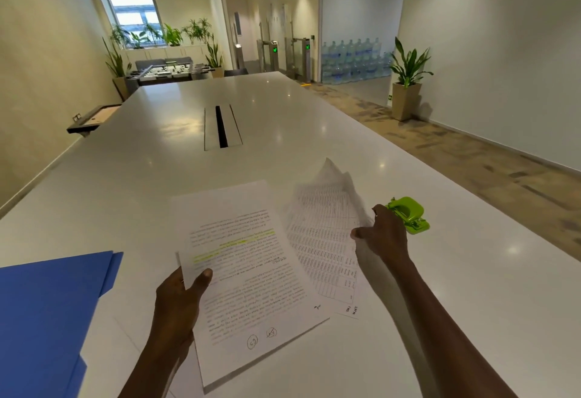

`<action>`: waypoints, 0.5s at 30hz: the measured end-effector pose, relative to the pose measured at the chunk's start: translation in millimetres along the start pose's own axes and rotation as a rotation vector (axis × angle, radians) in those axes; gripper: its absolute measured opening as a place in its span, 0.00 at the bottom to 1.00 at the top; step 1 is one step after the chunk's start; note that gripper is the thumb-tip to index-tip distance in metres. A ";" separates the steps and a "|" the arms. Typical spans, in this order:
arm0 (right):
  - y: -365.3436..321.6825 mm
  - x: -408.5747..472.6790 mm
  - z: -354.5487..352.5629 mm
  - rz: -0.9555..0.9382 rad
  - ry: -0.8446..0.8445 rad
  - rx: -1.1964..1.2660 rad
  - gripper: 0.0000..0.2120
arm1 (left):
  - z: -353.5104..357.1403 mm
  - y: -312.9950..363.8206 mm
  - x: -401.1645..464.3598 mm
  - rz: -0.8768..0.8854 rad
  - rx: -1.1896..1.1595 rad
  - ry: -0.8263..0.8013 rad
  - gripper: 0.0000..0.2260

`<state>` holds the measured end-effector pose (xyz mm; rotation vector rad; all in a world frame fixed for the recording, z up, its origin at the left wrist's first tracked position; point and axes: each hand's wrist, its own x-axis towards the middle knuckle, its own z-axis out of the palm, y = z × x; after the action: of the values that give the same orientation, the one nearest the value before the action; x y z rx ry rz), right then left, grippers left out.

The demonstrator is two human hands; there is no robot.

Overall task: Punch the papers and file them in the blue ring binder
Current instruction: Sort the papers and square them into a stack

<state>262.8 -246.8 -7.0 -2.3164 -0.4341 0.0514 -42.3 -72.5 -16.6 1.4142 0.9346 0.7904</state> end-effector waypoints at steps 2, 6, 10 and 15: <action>-8.9 -0.5 -11.7 -0.087 0.070 0.069 0.26 | -5.5 10.9 4.9 0.062 0.047 0.048 0.11; -43.2 -1.2 -55.5 -0.257 0.178 0.141 0.19 | -22.4 44.0 22.6 0.267 0.188 0.217 0.12; -87.1 -11.7 -110.6 -0.329 0.147 0.372 0.19 | -38.8 85.2 43.9 0.445 0.284 0.367 0.08; -119.3 -22.4 -153.8 -0.363 -0.128 0.757 0.20 | -27.5 120.7 56.1 0.477 0.213 0.327 0.06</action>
<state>232.3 -282.2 183.3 -1.4754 -0.7447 0.1571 -31.5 -6.6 101.8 1.7591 0.9593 1.3397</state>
